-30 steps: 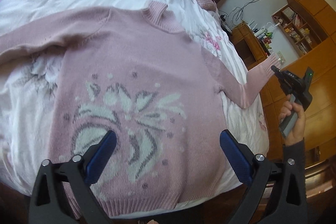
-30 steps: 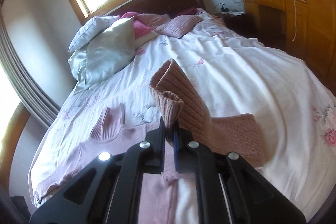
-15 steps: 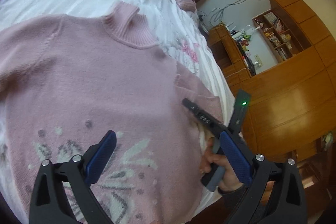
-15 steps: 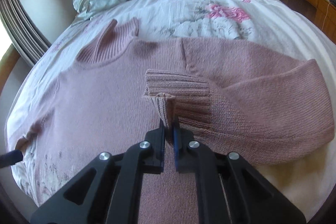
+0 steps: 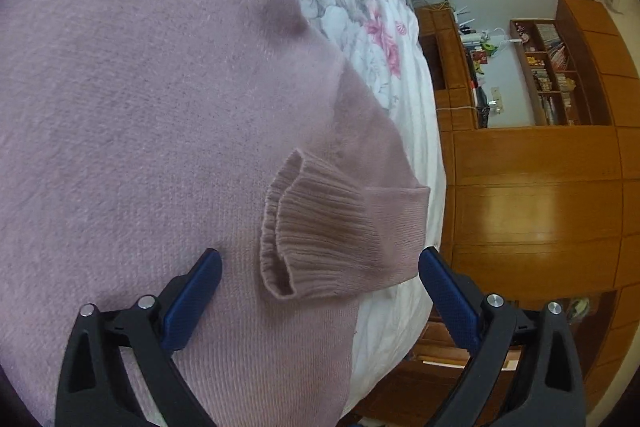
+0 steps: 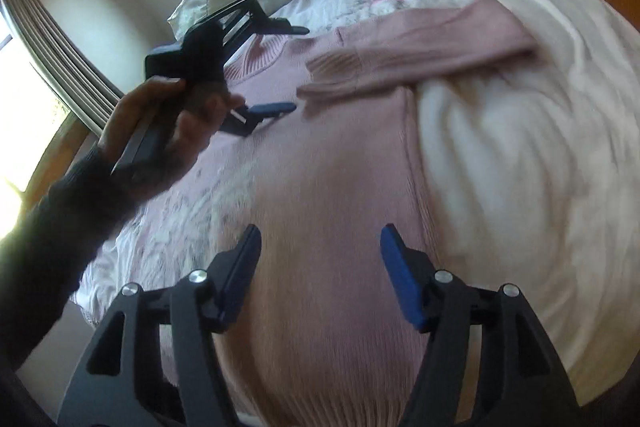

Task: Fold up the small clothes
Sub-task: 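Grasp the folded sleeve cuff with the left gripper and lay it flat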

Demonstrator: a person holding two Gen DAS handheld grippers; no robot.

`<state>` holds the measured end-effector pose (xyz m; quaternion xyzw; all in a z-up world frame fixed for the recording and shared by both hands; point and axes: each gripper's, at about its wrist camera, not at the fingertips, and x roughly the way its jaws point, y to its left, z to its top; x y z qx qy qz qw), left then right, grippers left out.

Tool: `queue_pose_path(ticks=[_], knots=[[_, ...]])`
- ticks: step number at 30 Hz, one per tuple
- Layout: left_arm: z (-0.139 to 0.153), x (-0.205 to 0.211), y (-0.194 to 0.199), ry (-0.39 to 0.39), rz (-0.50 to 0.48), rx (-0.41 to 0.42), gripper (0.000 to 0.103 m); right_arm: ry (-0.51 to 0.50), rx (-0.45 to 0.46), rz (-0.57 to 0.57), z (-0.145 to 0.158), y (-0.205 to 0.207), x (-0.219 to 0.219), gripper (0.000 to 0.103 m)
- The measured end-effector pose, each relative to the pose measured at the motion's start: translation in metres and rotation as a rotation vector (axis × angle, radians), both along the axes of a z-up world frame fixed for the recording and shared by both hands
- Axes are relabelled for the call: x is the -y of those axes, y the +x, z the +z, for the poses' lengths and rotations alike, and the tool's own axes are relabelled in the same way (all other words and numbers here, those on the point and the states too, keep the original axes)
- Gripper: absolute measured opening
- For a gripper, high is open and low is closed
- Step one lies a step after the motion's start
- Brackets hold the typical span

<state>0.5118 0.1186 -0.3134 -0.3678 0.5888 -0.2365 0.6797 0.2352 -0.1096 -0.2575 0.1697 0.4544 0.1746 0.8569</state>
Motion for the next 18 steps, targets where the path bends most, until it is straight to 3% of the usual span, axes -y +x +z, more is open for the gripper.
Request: queue_pose_path(ticks=[5,8,9,10,11,12,18], knots=[[0.001,0.010,0.008,0.026,-0.027,-0.011,0.098,0.085,-0.113,-0.059,-0.020,-0.059,0.024,0.063],[0.004,0.012,0.011,0.071,-0.044,0.001,0.094,0.137,-0.123,-0.081,-0.017,-0.077,0.028,0.063],[0.006,0.015,0.011,0.108,-0.054,0.008,0.077,0.149,-0.115,-0.089,-0.013,-0.081,0.028,0.063],[0.006,0.018,0.012,0.133,-0.071,-0.001,0.031,0.159,-0.109,-0.094,-0.011,-0.086,0.026,0.063],[0.005,0.017,0.010,0.145,-0.077,-0.014,0.016,0.170,-0.107,-0.099,-0.008,-0.089,0.025,0.064],[0.005,0.017,0.008,0.142,-0.075,-0.021,0.009,0.178,-0.105,-0.106,-0.007,-0.090,0.024,0.064],[0.026,0.007,0.003,0.142,-0.057,0.025,0.007,0.199,-0.111,-0.090,-0.004,-0.097,0.013,0.065]])
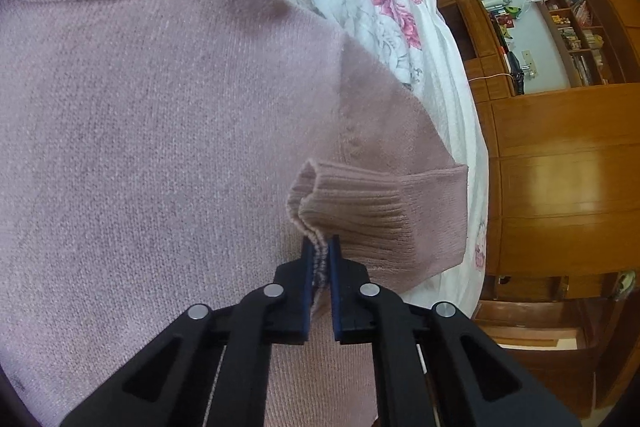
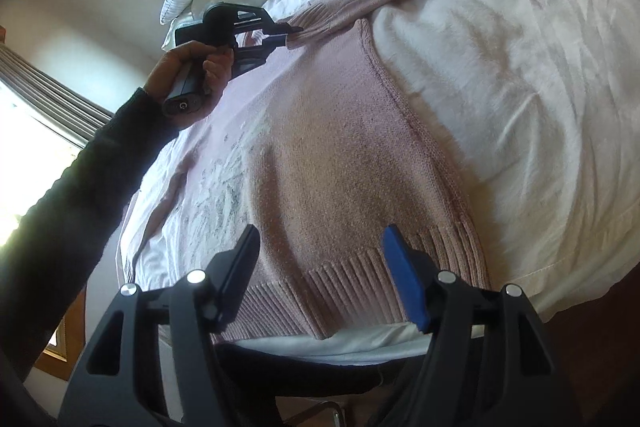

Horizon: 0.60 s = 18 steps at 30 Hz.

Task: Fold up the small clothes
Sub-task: 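Grasp the folded sleeve cuff with the left gripper and lay it flat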

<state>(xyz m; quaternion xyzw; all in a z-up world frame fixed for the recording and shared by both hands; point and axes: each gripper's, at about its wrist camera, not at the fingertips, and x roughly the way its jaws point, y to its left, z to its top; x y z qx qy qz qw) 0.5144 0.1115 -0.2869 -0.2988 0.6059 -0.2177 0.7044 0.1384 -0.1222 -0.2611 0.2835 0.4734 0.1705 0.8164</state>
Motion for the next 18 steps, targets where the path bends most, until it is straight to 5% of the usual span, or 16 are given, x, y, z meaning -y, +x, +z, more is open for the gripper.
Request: queue_pose_path(ticks=[11,18], knots=[[0.123,-0.096,0.013,0.017,0.059,0.174,0.006,-0.001,0.001,0.011,0.006,-0.005,-0.013,0.065],[0.153,-0.172,0.009,0.063,0.141,0.202,0.006,0.004,0.014,0.039,0.016,-0.002,-0.029,0.065]])
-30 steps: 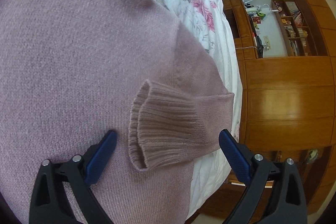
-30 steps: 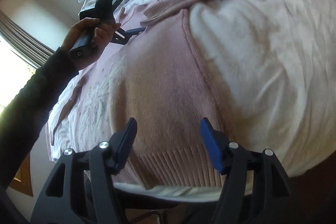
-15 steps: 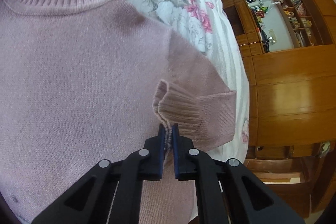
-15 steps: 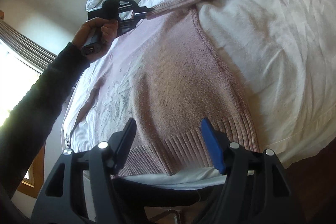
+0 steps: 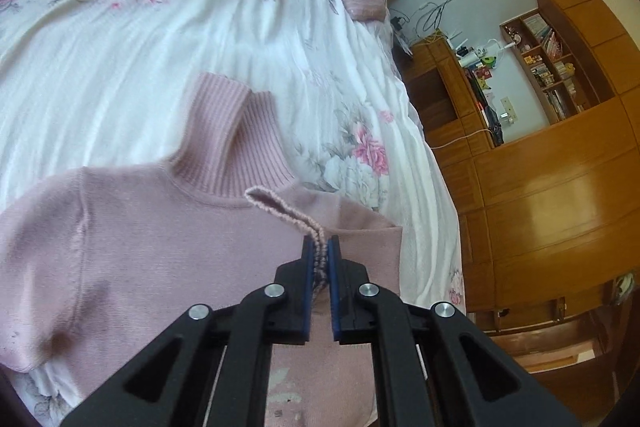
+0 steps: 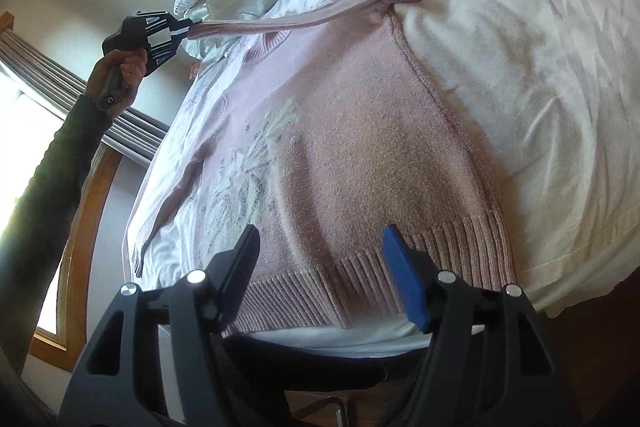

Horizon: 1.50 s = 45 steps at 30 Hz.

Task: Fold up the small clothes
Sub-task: 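Grasp the folded sleeve cuff with the left gripper and lay it flat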

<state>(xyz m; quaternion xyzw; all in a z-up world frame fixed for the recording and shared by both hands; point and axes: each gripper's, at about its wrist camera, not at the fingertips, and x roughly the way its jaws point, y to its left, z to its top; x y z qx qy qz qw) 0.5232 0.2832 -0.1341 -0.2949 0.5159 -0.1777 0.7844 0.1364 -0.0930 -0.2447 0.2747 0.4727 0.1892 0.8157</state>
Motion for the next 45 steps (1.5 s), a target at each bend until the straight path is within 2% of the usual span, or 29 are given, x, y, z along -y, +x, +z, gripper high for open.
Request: queue_pose_path(ticks=[8,18,28,31,33,35,38,39,40,41,45], knots=[[-0.013,-0.059,-0.010,0.004,0.076,-0.019,0.006,-0.020,-0.014,0.009,0.002,-0.002,-0.008,0.065],[-0.054,-0.112,-0.024,-0.021,0.132,-0.075,0.006,-0.031,-0.023,0.035,0.002,-0.001,-0.025,0.065],[-0.121,-0.139,-0.031,-0.041,0.171,-0.169,0.006,-0.042,-0.042,0.057,-0.004,0.006,-0.040,0.065],[-0.138,-0.141,-0.030,0.005,0.172,-0.198,0.007,-0.047,-0.043,0.056,-0.004,0.007,-0.042,0.065],[-0.141,-0.141,-0.033,0.107,0.198,-0.199,0.007,-0.048,-0.049,0.053,-0.005,0.008,-0.042,0.065],[-0.130,-0.140,-0.039,0.176,0.221,-0.153,0.006,-0.048,-0.051,0.053,-0.006,0.009,-0.043,0.065],[-0.108,-0.123,-0.049,0.122,0.183,-0.049,0.008,-0.045,-0.054,0.060,-0.008,0.009,-0.045,0.065],[-0.105,-0.114,-0.050,0.094,0.149,-0.034,0.014,-0.043,-0.058,0.065,-0.010,0.010,-0.047,0.065],[-0.106,-0.105,-0.049,0.075,0.120,-0.032,0.023,-0.040,-0.062,0.070,-0.012,0.012,-0.049,0.065],[-0.111,-0.097,-0.047,0.065,0.094,-0.042,0.027,-0.037,-0.064,0.075,-0.012,0.013,-0.052,0.065],[-0.143,-0.081,-0.038,0.104,0.079,-0.117,0.028,-0.032,-0.046,0.088,-0.006,0.012,-0.060,0.065]])
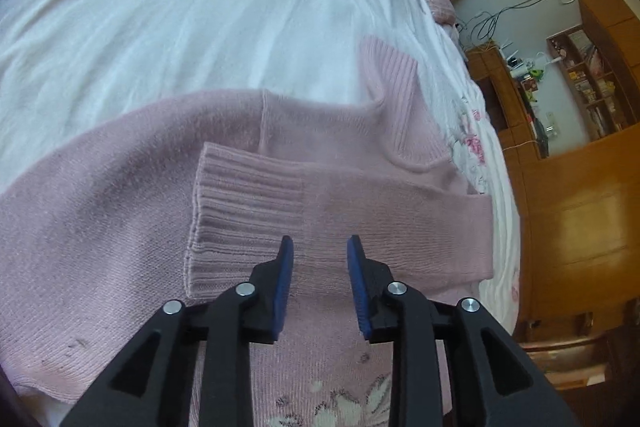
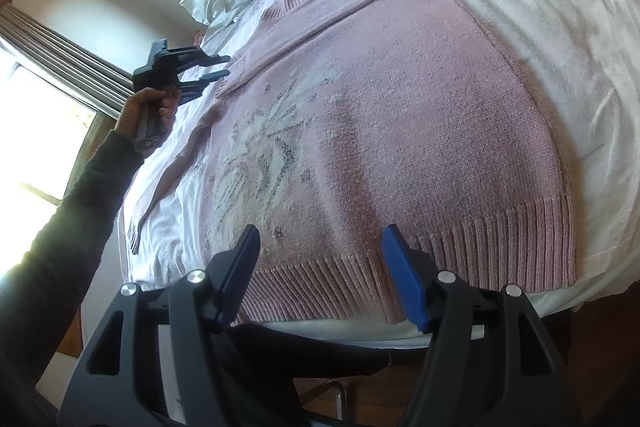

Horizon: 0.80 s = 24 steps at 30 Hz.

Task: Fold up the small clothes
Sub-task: 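Grasp the folded sleeve cuff with the left gripper and lay it flat, then grasp the other sleeve cuff with the left gripper and fold it across the body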

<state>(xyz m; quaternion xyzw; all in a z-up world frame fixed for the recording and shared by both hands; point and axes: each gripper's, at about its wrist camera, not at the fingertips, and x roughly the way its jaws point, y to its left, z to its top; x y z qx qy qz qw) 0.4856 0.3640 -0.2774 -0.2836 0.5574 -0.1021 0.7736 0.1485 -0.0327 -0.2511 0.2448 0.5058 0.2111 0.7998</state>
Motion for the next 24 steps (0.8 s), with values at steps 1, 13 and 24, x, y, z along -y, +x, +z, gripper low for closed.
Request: queue_pose_path(ticks=[1,13,24], knots=[[-0.009,-0.002,0.000,0.007,0.015,-0.019,0.028,0.003,0.000,0.000,0.001,0.000,0.000,0.065],[0.029,-0.078,-0.078,-0.107,0.103,0.086,0.060,-0.007,0.027,0.020,0.017,-0.011,-0.005,0.065],[0.093,-0.314,-0.311,0.048,0.575,0.159,0.084,0.019,0.053,0.171,0.037,-0.036,-0.063,0.071]])
